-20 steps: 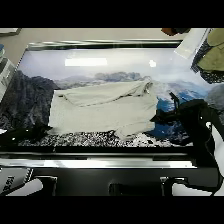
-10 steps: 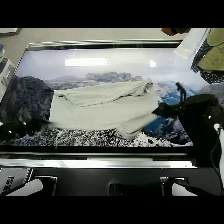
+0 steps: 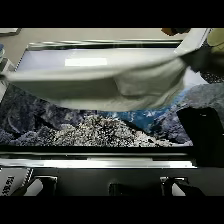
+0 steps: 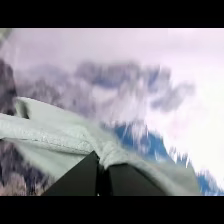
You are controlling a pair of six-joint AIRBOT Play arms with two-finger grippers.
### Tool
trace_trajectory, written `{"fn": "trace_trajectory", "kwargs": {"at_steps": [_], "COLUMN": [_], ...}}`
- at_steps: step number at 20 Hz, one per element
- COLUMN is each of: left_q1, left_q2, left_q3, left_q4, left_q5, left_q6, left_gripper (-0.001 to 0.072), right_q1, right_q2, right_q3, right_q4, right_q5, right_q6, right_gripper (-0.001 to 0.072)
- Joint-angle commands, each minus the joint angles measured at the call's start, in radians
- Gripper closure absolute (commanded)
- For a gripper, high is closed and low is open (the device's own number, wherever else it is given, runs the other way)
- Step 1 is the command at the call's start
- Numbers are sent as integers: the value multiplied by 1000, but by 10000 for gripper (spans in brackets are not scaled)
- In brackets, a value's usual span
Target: Fold the clothes and pants, and hang the long-sleeved shirts on hangers.
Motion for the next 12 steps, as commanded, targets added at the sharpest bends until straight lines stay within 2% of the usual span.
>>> {"fn": "trace_trajectory", "kwargs": {"at_steps": [1, 5, 8, 12], "left_q1": [0, 0, 0, -1], "left_q2": [171, 364, 422, 370], "left_q3": [203, 224, 224, 215], "left_q4": [251, 419, 463, 458], "left_q5": [-13, -32, -54, -53], "left_q6": [-198, -319, -326, -325], "left_gripper": [695, 695, 695, 694], "right_q1": [0, 0, 0, 0], "right_q2": [165, 337, 381, 352], "right_q3": [161, 180, 180, 181], "right_q4": [-78, -163, -169, -142], "right_q5": [26, 149, 174, 145], "right_q6": [115, 221, 277, 320], "right_gripper": [680, 680, 679, 679]}}
